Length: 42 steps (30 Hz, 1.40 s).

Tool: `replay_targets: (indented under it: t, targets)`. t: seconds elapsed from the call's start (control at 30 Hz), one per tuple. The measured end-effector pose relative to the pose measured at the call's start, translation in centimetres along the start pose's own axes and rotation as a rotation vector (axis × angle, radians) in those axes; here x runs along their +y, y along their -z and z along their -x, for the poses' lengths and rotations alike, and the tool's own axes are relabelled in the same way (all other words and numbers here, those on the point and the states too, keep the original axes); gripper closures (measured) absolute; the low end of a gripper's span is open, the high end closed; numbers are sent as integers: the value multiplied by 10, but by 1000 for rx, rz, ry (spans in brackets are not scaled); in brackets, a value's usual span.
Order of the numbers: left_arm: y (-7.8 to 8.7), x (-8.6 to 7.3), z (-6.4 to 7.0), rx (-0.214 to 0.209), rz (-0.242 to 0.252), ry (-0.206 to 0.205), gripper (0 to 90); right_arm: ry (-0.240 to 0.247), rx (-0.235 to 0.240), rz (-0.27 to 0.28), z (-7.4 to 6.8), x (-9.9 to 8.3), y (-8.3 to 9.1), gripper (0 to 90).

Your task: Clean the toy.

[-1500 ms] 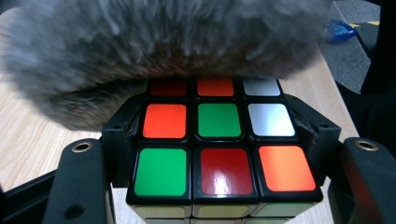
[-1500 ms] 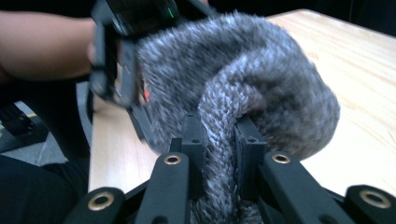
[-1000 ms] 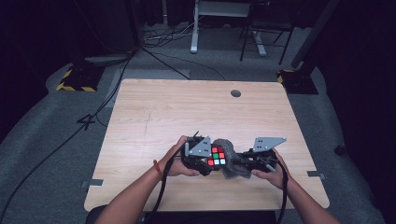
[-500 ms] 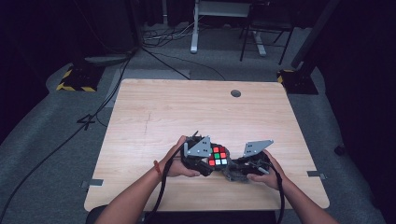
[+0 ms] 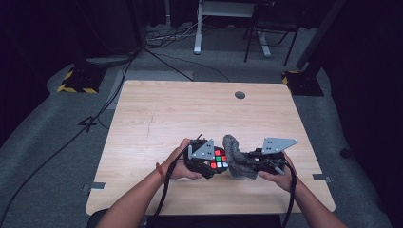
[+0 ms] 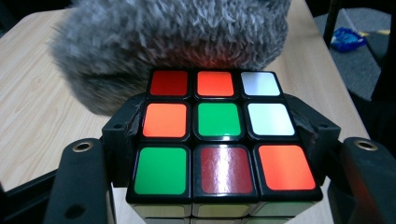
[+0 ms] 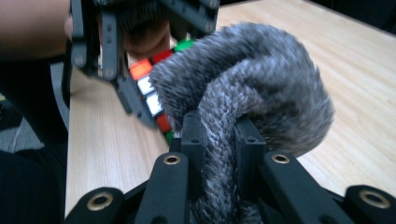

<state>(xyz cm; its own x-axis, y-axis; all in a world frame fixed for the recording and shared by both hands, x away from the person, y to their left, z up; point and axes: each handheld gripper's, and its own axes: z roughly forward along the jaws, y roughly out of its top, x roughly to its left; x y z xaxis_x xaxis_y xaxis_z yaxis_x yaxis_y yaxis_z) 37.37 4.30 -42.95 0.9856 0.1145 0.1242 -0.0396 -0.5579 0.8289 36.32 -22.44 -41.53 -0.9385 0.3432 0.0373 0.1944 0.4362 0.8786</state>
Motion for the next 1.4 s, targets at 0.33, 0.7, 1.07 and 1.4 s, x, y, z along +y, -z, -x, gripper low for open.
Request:
replay_targets:
  t: [0.33, 0.7, 1.07, 1.4]
  targets:
    - [9, 11, 7, -11, 69, -16, 336, 7, 10, -110, -1, -10, -21, 780]
    - [11, 12, 7, -4, 67, -32, 337, 23, 33, -179, -8, -17, -35, 780]
    - [2, 4, 0, -2, 5, -7, 337, 11, -16, -58, -2, -5, -7, 779]
    - [6, 14, 11, -50, 67, -14, 336, 8, -27, -93, -3, -8, -16, 779]
